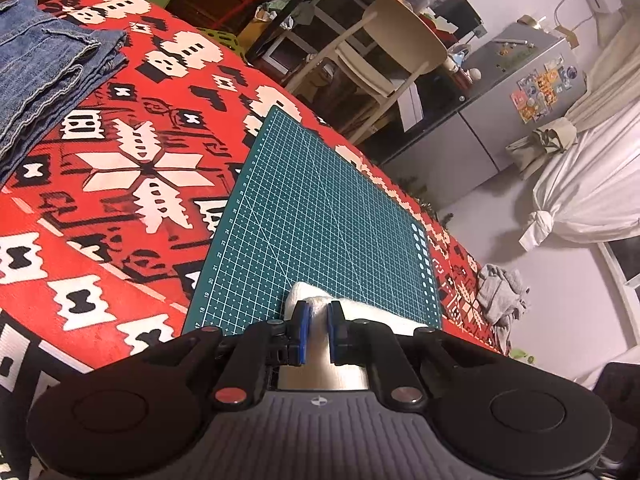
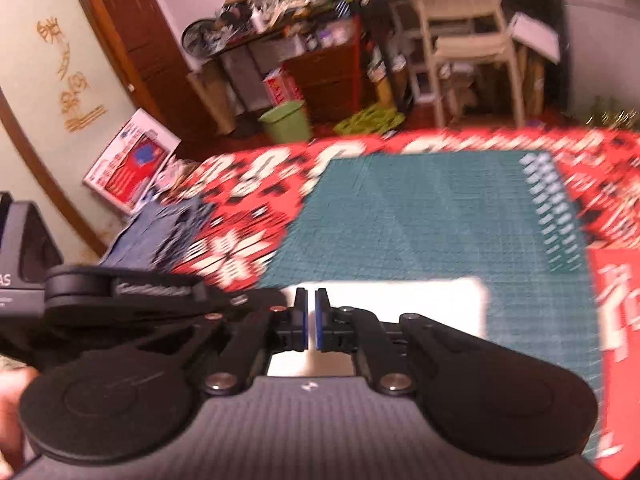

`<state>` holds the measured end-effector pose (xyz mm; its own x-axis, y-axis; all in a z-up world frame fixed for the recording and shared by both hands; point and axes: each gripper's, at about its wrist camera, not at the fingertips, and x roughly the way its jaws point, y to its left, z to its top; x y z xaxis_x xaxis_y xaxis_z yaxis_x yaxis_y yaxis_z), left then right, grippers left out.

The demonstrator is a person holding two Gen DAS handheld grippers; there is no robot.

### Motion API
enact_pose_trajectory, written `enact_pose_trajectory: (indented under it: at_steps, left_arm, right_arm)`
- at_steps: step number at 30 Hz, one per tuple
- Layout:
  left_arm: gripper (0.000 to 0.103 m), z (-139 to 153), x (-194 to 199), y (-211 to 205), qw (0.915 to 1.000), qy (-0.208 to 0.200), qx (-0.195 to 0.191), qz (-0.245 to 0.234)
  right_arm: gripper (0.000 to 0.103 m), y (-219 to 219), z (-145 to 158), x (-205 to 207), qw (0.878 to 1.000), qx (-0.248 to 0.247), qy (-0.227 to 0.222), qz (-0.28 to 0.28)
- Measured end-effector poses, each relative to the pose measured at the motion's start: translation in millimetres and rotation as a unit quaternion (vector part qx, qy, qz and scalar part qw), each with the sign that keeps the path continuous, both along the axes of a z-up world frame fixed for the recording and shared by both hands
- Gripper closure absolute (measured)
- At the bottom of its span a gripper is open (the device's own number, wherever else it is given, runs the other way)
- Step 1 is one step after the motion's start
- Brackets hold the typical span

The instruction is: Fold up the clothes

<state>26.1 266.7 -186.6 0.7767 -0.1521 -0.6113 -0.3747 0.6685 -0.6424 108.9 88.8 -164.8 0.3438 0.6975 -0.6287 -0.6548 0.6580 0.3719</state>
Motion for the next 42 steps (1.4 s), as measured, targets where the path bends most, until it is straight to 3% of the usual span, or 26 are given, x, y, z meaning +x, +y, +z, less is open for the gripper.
enact_pose_trajectory:
  at_steps: [5,14,27,33,42]
  left_arm:
    - [0.093,3.8,-1.6,-0.6,0.9999,0.0,0.015,-0.008]
    - [0.088,8.8,-6.0,-2.8,0.9995,0.005,0.031,-0.007]
    - [0.088,37.3,-54.4,-45.4,0.9918,0.001,0.125,-0.028]
    - [0.095,41.5,-63.1,-61.2,0.9924,-0.01,0.111,-0.051]
    - [0.095,36.8,-61.8,-86.4,0.991,-0.002,0.102,-0.087]
  right_arm:
    - [0.103,5.3,-9.7,2.8,1.0,0.002,-0.004,-0.013]
    - [0.1,-34.8,-4.6,13.8,0.995,-0.004,-0.01,-0.094]
    - [0.099,-68.1,16.3,-28.0,0.995,-0.036,-0.048,-0.077]
    - [0.096,-70.9,21.7,-47.1,0.995,-0.055,-0.067,-0.056]
    - [0.096,-101.2,15.3,-69.7,0.995,-0.056,-0.034,-0.078]
